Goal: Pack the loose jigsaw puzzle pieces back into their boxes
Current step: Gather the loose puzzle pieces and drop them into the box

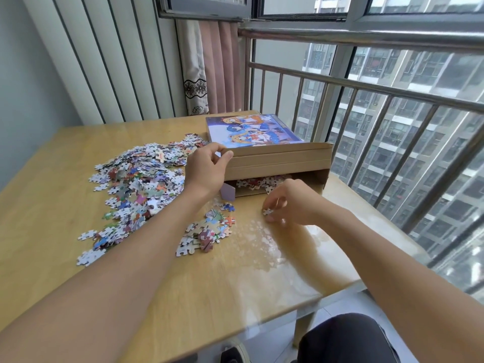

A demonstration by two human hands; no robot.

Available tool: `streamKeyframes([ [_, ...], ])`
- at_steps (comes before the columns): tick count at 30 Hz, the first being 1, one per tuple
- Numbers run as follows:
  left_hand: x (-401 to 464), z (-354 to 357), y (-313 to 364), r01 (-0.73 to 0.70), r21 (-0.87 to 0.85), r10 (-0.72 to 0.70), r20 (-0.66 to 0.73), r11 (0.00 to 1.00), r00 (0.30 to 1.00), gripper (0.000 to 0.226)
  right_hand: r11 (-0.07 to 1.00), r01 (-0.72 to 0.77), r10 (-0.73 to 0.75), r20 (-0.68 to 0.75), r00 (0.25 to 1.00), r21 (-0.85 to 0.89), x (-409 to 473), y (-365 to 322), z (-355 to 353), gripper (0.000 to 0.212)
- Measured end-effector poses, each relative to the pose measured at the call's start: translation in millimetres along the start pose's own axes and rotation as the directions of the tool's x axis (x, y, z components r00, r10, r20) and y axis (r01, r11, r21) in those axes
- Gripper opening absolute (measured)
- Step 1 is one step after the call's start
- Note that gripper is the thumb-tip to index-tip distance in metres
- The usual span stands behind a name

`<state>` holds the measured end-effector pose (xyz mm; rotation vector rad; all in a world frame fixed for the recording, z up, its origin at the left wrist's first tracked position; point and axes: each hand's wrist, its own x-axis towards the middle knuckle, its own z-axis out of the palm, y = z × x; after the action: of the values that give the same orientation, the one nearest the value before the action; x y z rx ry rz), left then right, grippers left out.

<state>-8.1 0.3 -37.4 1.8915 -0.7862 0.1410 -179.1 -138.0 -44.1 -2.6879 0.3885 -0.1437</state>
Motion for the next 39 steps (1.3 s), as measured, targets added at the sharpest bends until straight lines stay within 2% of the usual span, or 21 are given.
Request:
streamKeyframes([
  [5, 0.3, -1.0, 1.1, 0.003, -0.005, -0.003, 0.002, 1.0, 1.0, 0.015, 1.0, -0.008, 0.009, 0.088, 0.996, -0.008, 4.0, -3.5, -3.2, 0.015],
  [14, -0.4, -2.7, 3.7, 0.01, -0.013, -0.01, 0.006, 1.0, 1.0, 0.014, 0.999, 0.012, -0.008, 0.098, 0.995, -0.035, 1.2, -6.9, -5.2, 0.01],
  [17, -0.6, -3.5, 4.5, 0.005, -0.01, -0.005, 0.003, 1.0, 1.0, 0.014, 0.995, 0.043, -0.044, -0.007, 0.999, -0.088, -0.4, -8.1, -1.5, 0.014],
  [19, -0.7, -4.2, 5.5, 0.0, -0.006, 0.0, 0.001, 1.0, 1.0, 0.014, 0.995, 0.041, -0.056, -0.159, 0.986, -0.093, -0.9, -8.6, 0.6, 0.016],
  [20, -0.9, -4.5, 5.9, -0.001, -0.005, 0.001, 0.001, 1.0, 1.0, 0.014, 1.0, 0.006, -0.013, -0.272, 0.962, -0.029, 1.0, -5.0, 2.9, 0.014],
  [21, -1.3, -4.9, 6.6, -0.002, -0.006, 0.002, 0.002, 1.0, 1.0, 0.014, 0.991, -0.061, 0.102, -0.371, 0.923, 0.121, 3.6, -1.9, 4.1, 0.013],
  [22, -1.5, -5.5, 7.5, -0.003, -0.007, 0.003, 0.004, 1.0, 1.0, 0.014, 0.927, -0.127, 0.278, -0.42, 0.864, 0.352, 7.2, 0.4, 4.3, 0.012],
  [23, -1.9, -6.0, 8.5, -0.005, -0.008, 0.005, 0.006, 1.0, 1.0, 0.015, 0.776, -0.18, 0.476, -0.375, 0.795, 0.604, 11.0, 2.4, 5.5, 0.01],
  [24, -2.2, -6.4, 9.1, -0.006, -0.009, 0.006, 0.007, 1.0, 1.0, 0.015, 0.55, -0.179, 0.616, -0.251, 0.747, 0.816, 13.8, 3.2, 6.2, 0.004],
  [25, -2.3, -6.5, 9.5, -0.007, -0.01, 0.007, 0.008, 1.0, 1.0, 0.015, 0.318, -0.145, 0.677, -0.117, 0.726, 0.937, 15.5, 1.7, 6.5, 0.004],
  [26, -2.2, -6.5, 9.7, -0.006, -0.011, 0.006, 0.008, 1.0, 1.0, 0.015, 0.171, -0.106, 0.686, -0.041, 0.727, 0.979, 17.6, 1.5, 7.6, 0.008],
  [27, -2.2, -6.8, 9.5, -0.004, -0.013, 0.004, 0.006, 1.0, 1.0, 0.014, 0.166, -0.098, 0.682, -0.042, 0.73, 0.981, 18.1, 1.5, 9.9, 0.006],
  [28, -2.4, -6.8, 9.3, -0.002, -0.015, 0.002, 0.005, 1.0, 1.0, 0.014, 0.301, -0.109, 0.672, -0.13, 0.729, 0.948, 15.4, 0.6, 13.1, 0.013],
  [29, -2.4, -7.0, 9.2, -0.001, -0.019, 0.001, 0.003, 1.0, 1.0, 0.014, 0.507, -0.133, 0.635, -0.265, 0.726, 0.852, 10.5, 0.3, 17.0, 0.023],
  [31, -2.0, -7.3, 8.9, -0.004, -0.018, 0.004, 0.007, 1.0, 1.0, 0.014, 0.841, -0.159, 0.44, -0.481, 0.758, 0.517, -3.7, 0.3, 22.0, 0.025],
  [32, -1.9, -7.4, 8.7, -0.004, -0.015, 0.004, 0.009, 1.0, 1.0, 0.014, 0.941, -0.129, 0.285, -0.528, 0.8, 0.312, -10.1, 1.9, 24.1, 0.026],
  [33, -1.9, -7.5, 8.6, -0.004, -0.013, 0.004, 0.009, 1.0, 1.0, 0.013, 0.99, -0.074, 0.127, -0.511, 0.85, 0.123, -14.1, 4.2, 26.7, 0.029],
  [34, -2.1, -7.3, 8.4, -0.004, -0.012, 0.005, 0.01, 1.0, 1.0, 0.013, 0.999, -0.029, 0.013, -0.431, 0.902, -0.03, -17.8, 4.3, 28.7, 0.03],
  [35, -1.8, -7.0, 8.1, -0.005, -0.014, 0.006, 0.011, 1.0, 1.0, 0.013, 0.991, -0.005, -0.041, -0.333, 0.942, -0.137, -18.7, 4.9, 30.4, 0.032],
  [37, -1.4, -6.8, 6.8, -0.006, -0.014, 0.006, 0.016, 1.0, 1.0, 0.013, 0.976, -0.022, -0.018, -0.18, 0.984, -0.215, -16.9, 5.0, 32.2, 0.044],
  [39, -0.9, -7.2, 5.5, -0.008, -0.014, 0.009, 0.016, 1.0, 1.0, 0.013, 0.973, -0.058, 0.033, -0.111, 0.993, -0.224, -11.0, 7.7, 32.1, 0.062],
])
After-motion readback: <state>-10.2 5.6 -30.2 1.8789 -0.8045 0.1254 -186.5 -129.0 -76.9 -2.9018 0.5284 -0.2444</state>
